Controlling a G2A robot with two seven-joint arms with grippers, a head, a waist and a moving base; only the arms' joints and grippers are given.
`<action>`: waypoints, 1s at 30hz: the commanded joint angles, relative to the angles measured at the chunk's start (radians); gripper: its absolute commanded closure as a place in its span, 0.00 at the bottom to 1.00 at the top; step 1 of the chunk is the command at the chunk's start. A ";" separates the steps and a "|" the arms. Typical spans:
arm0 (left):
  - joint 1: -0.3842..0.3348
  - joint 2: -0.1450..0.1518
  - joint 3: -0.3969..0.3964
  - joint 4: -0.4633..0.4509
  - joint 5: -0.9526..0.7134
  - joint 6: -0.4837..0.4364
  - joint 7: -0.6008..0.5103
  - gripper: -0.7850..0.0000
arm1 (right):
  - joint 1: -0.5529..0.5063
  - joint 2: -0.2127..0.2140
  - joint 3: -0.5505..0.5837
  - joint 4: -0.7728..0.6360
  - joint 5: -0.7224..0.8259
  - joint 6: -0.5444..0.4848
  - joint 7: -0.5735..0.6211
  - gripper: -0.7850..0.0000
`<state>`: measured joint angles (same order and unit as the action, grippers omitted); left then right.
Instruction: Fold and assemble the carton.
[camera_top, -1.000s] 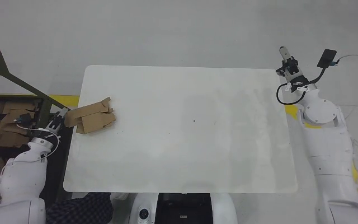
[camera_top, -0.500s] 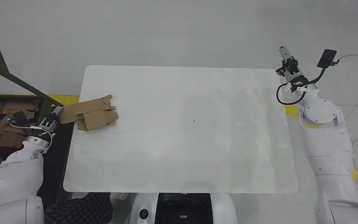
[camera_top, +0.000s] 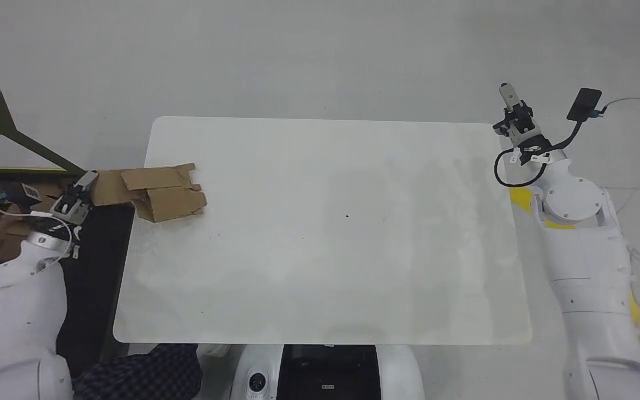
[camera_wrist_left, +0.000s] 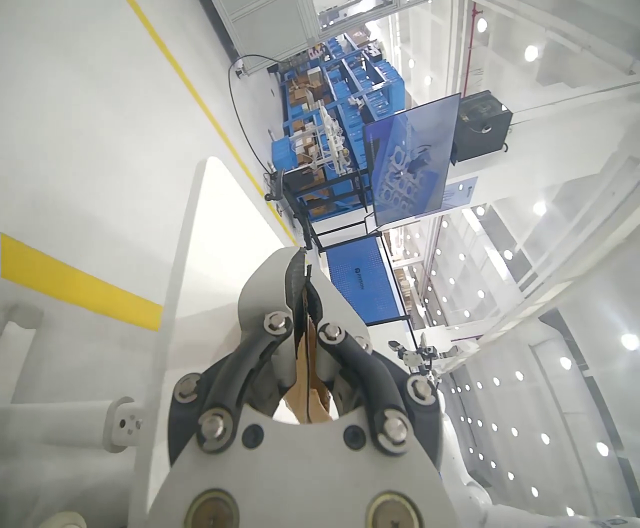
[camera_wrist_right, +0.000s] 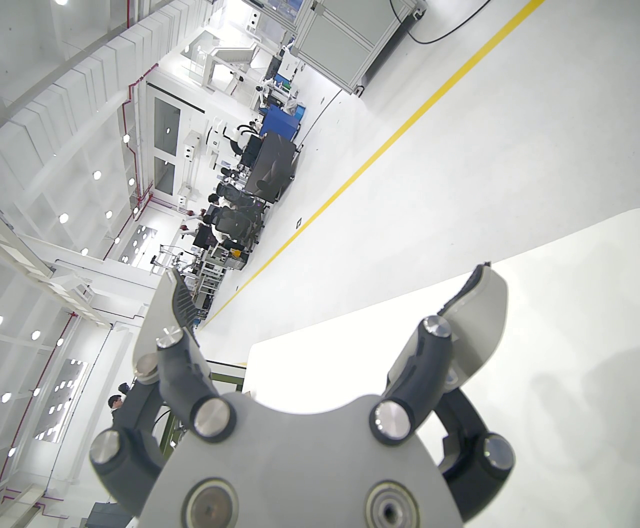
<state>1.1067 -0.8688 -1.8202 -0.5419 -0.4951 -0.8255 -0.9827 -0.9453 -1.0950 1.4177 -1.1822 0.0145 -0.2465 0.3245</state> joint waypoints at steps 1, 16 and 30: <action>0.005 -0.002 0.002 -0.023 -0.027 0.023 -0.024 1.00 | 0.000 0.000 0.000 0.000 0.000 0.000 0.000 0.00; 0.072 -0.020 0.048 -0.375 -0.160 0.117 -0.085 1.00 | 0.000 0.000 0.000 0.000 0.000 0.000 0.000 0.00; 0.067 -0.064 0.241 -0.649 -0.146 0.207 0.001 1.00 | 0.000 0.000 0.000 0.000 0.000 0.000 0.000 0.00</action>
<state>1.1758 -0.9285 -1.6000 -1.1751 -0.6432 -0.6252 -0.9887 -0.9453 -1.0950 1.4177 -1.1822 0.0145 -0.2465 0.3245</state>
